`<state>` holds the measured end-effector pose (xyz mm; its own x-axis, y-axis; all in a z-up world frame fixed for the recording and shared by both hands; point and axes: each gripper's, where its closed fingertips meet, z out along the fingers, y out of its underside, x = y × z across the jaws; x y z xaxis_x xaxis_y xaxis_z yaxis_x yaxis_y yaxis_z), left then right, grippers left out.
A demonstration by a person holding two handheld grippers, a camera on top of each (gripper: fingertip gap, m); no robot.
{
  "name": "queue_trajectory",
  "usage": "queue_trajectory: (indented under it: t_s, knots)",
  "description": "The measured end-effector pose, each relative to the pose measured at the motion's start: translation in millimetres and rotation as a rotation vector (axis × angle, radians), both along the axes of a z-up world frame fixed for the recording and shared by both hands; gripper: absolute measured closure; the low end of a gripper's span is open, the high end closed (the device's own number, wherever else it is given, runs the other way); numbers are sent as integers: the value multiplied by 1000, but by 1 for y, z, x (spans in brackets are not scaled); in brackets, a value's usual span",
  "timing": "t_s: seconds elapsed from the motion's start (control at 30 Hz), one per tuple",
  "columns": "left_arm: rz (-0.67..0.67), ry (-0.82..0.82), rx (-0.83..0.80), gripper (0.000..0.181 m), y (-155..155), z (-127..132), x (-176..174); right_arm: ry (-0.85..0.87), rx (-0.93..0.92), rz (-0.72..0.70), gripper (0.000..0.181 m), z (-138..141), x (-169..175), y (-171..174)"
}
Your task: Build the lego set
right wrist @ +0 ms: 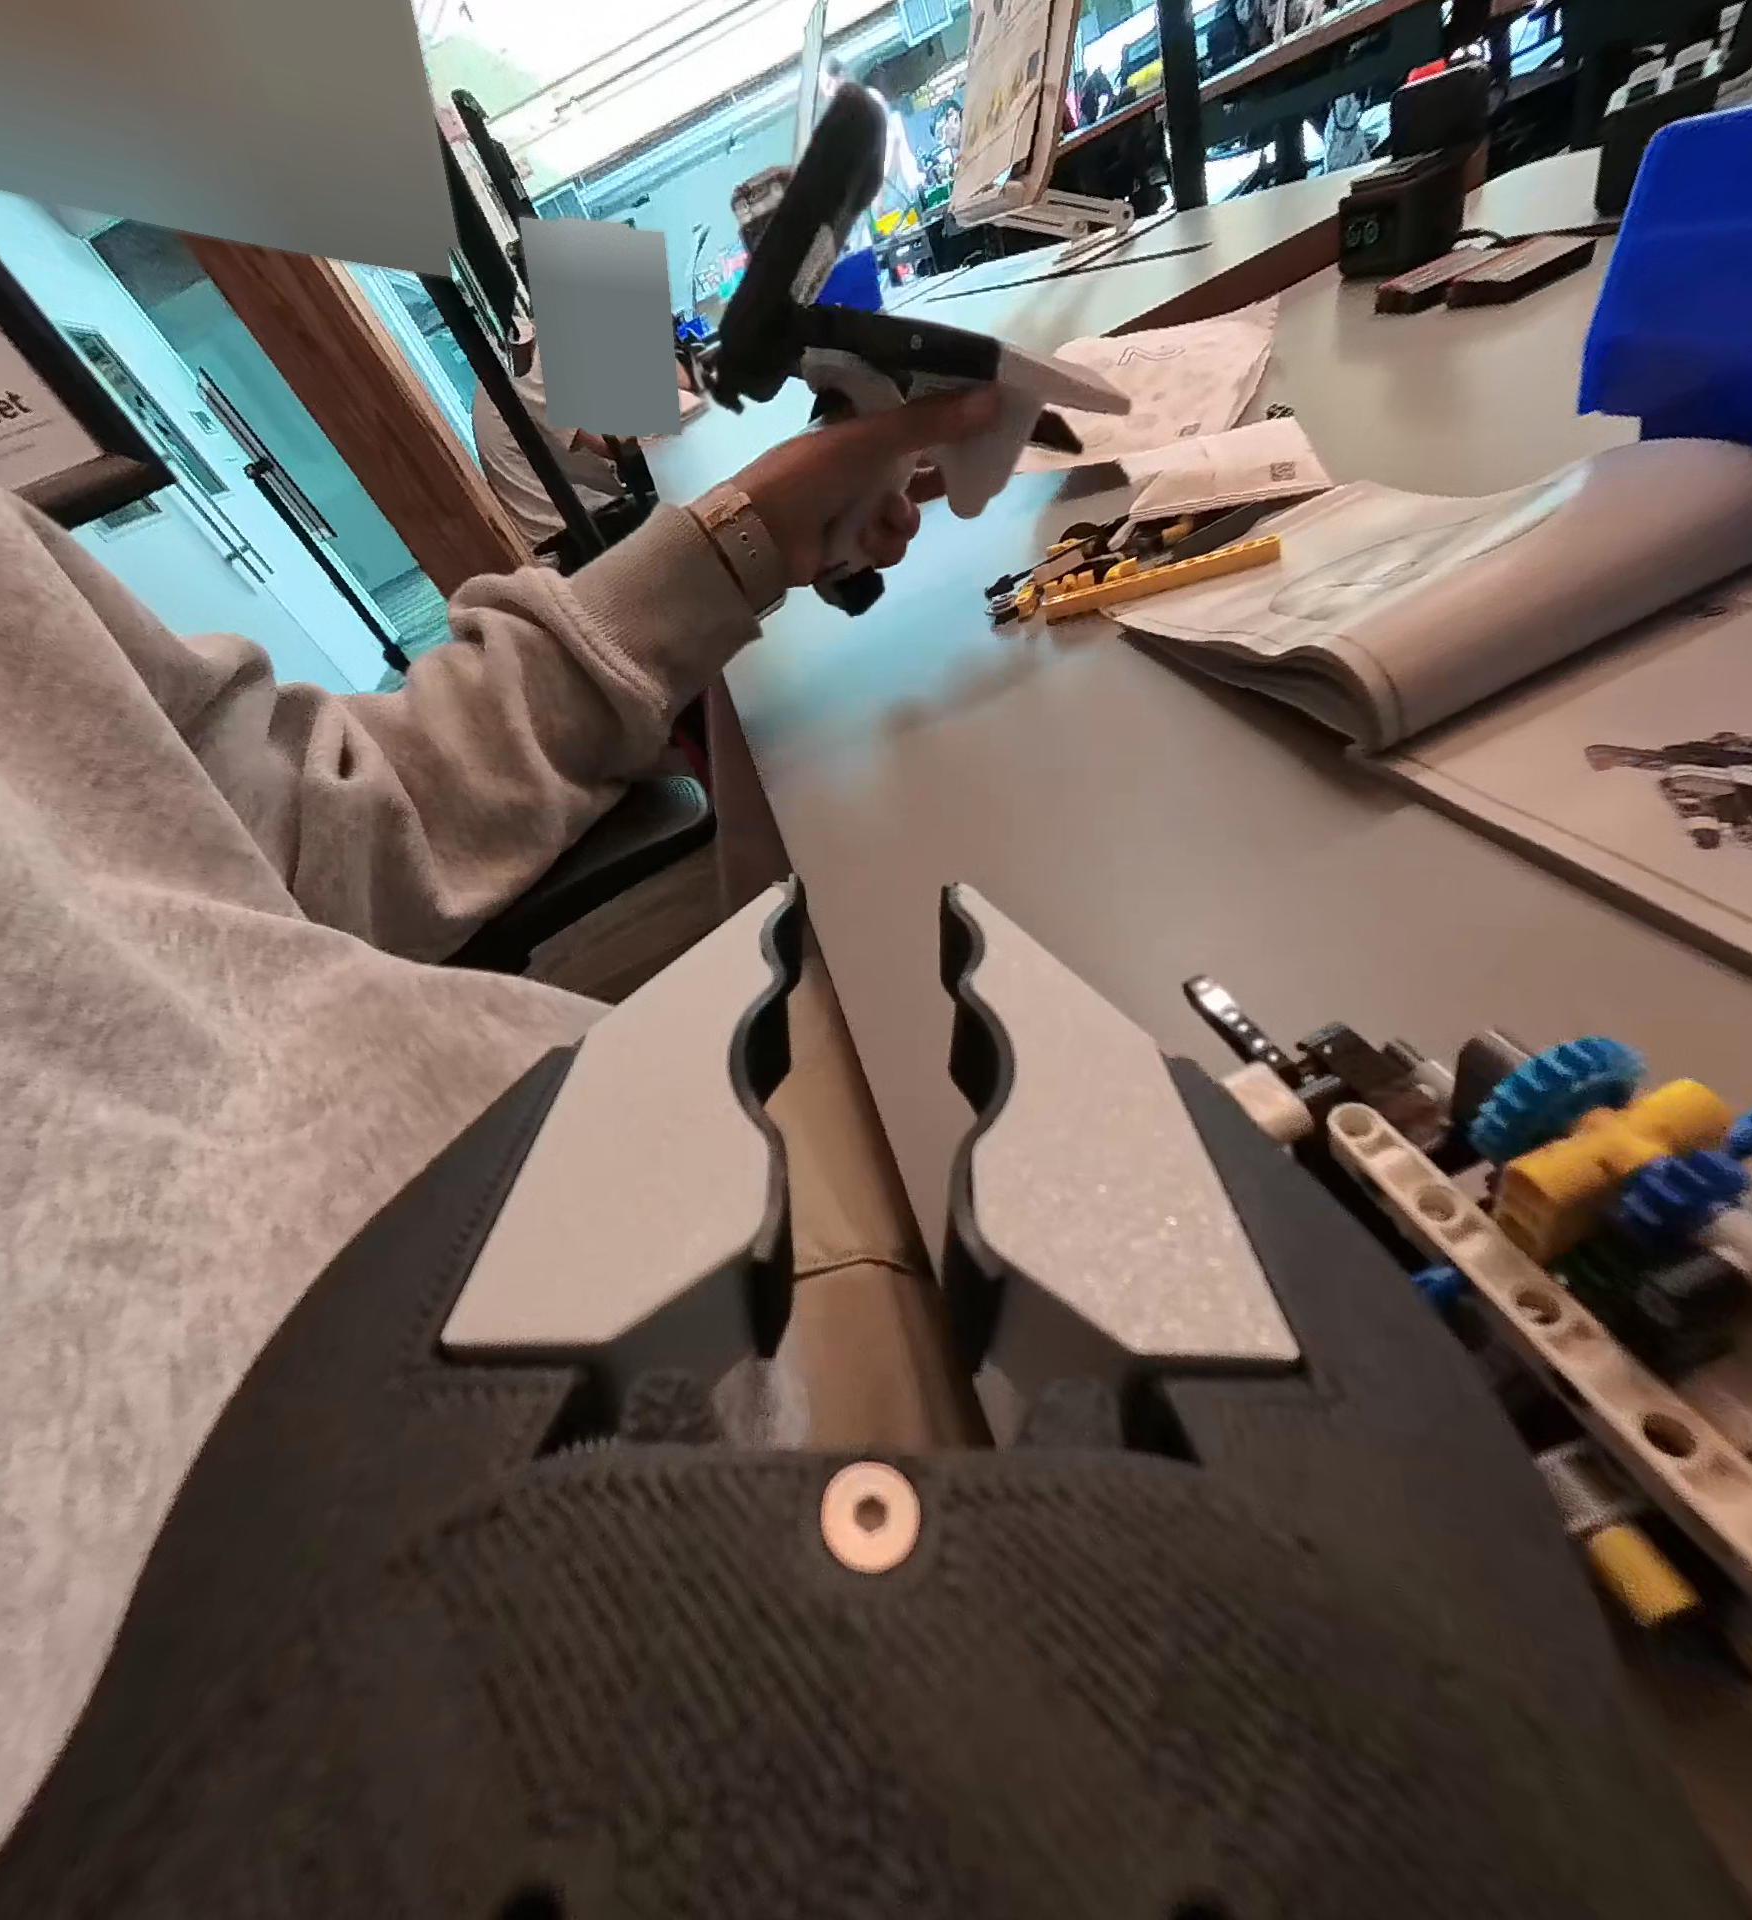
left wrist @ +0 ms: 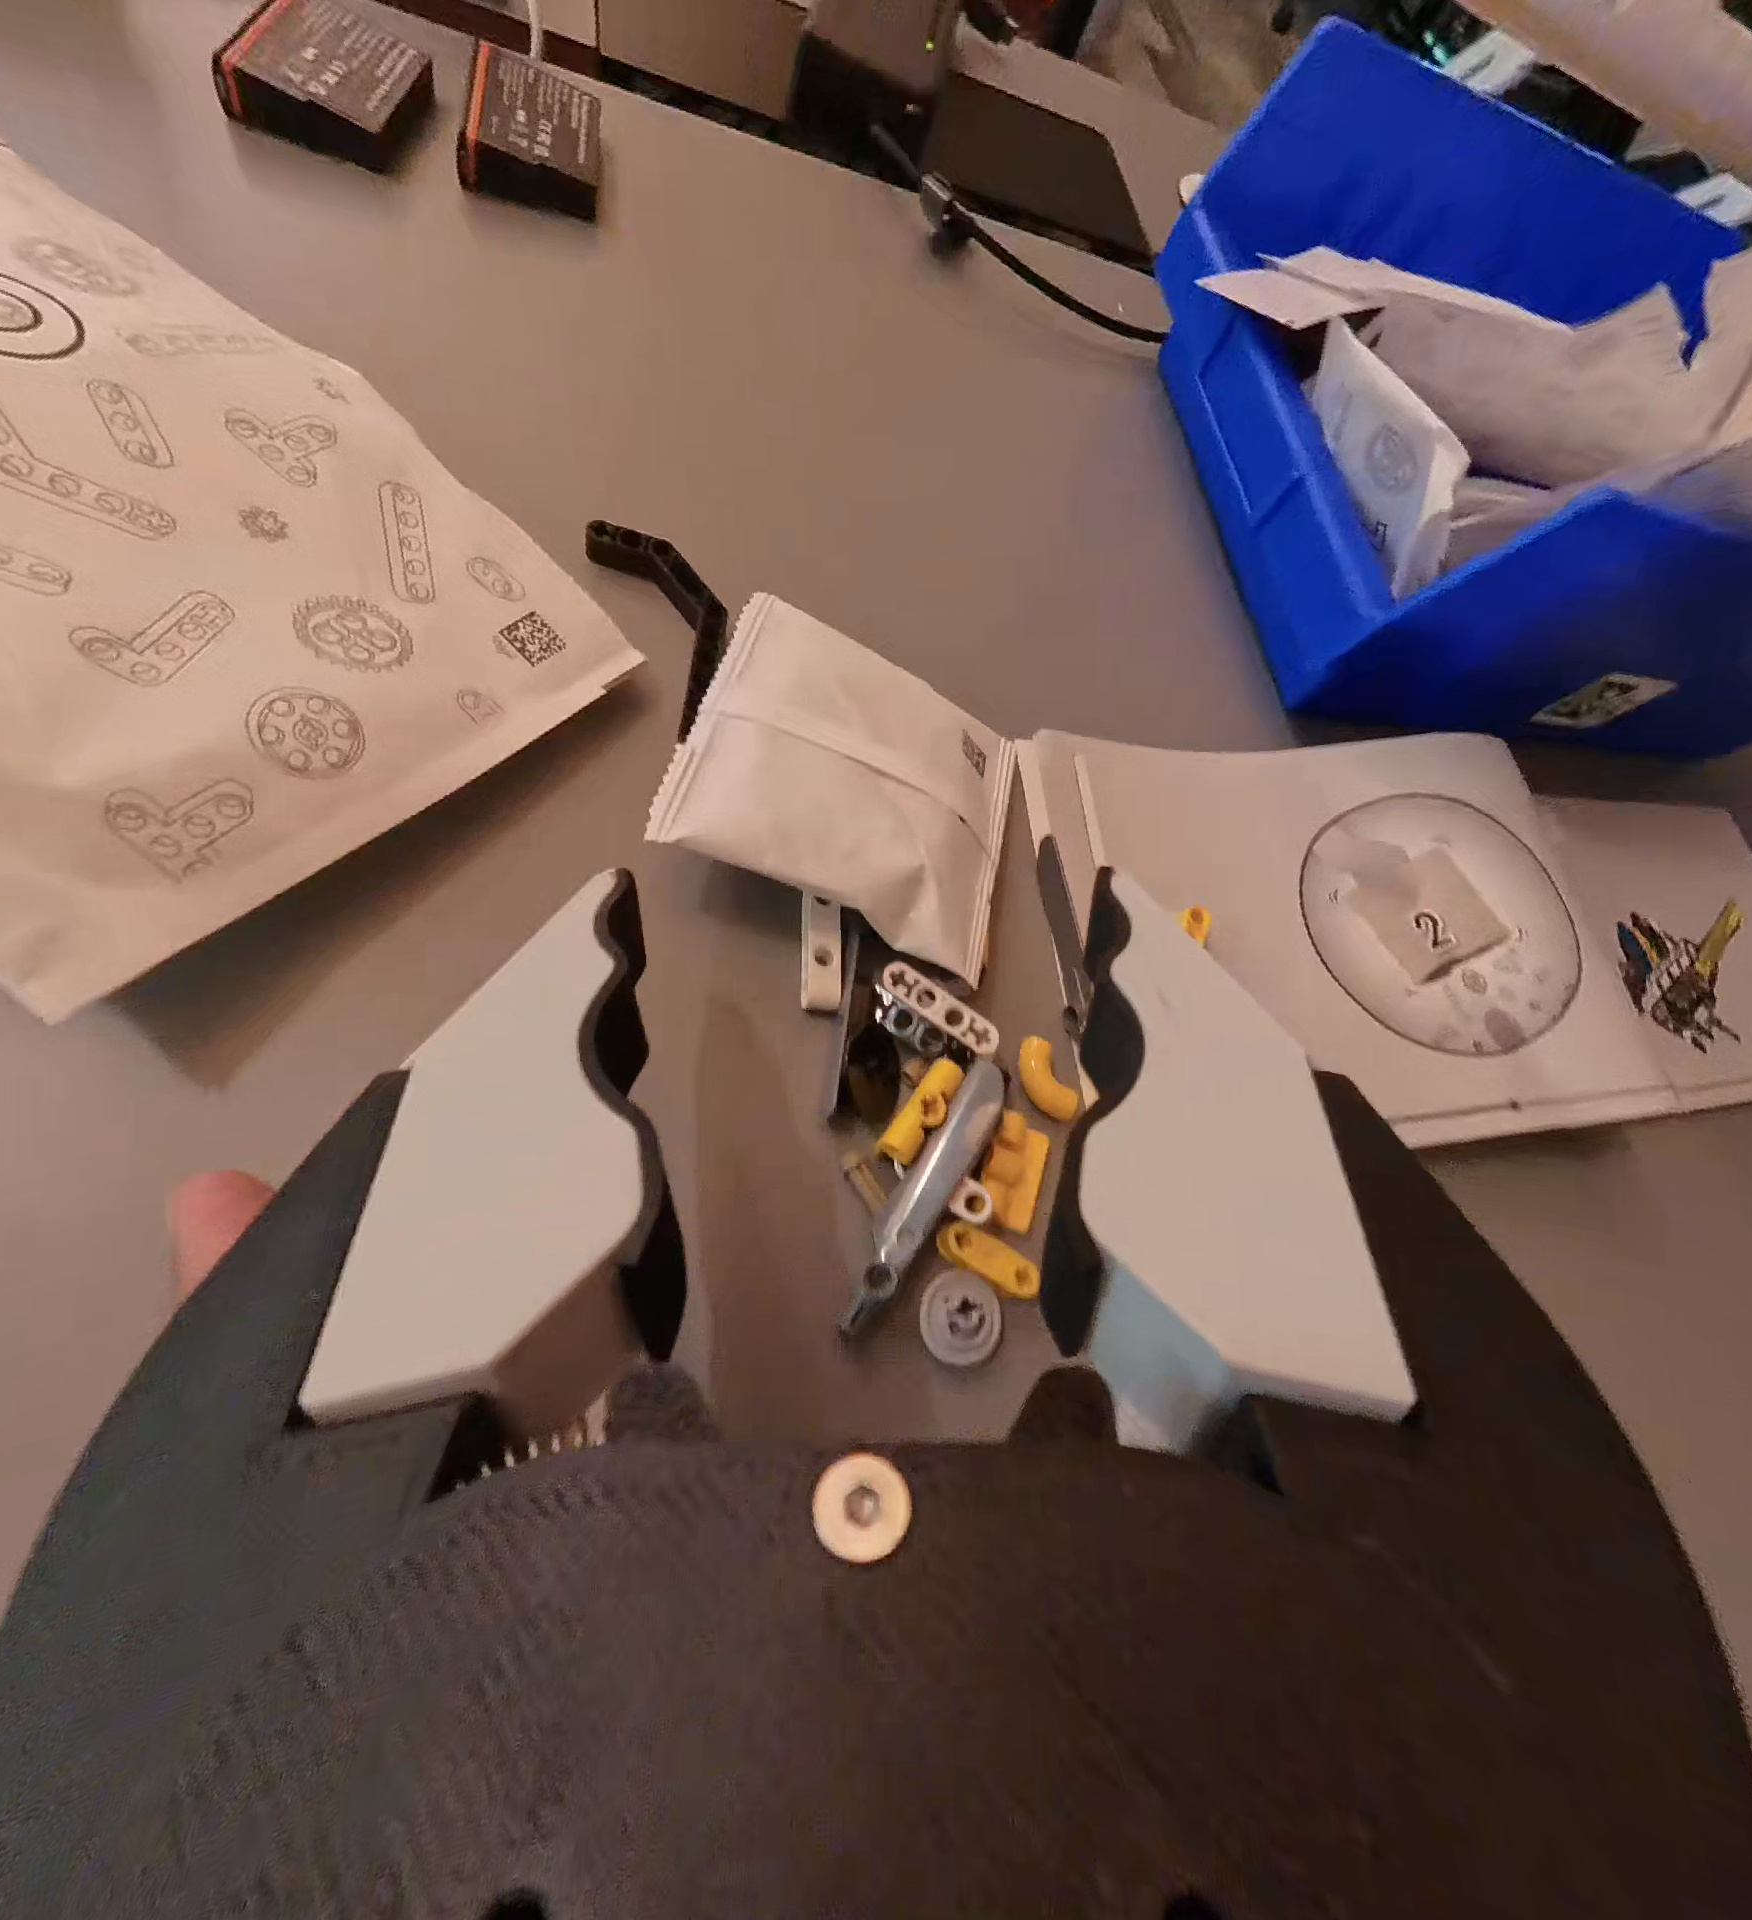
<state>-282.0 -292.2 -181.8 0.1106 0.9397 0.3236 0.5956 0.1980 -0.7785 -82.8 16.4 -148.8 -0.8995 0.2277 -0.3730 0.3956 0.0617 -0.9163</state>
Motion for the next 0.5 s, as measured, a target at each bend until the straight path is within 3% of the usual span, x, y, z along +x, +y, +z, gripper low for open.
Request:
queue_trajectory:
  t_s: [0.13, 0.27, 0.3, 0.37, 0.5]
  knots:
    - [-22, -133, 128, 101, 8, -21, -11, 17, 4, -20, 158, 0, -7, -3]
    - [1, -145, 191, 121, 4, -26, -24, 11, 8, -27, 158, -2, -11, -4]
    - [8, -136, 202, 130, 2, -25, -25, 5, 10, -25, 158, -3, -12, -4]
    - [-3, -87, 250, 164, 3, -17, -26, -4, 9, -25, 158, -4, -12, -4]
    - [-33, 25, 416, 181, 6, 8, -27, -20, 7, -24, 157, -6, -13, -3]
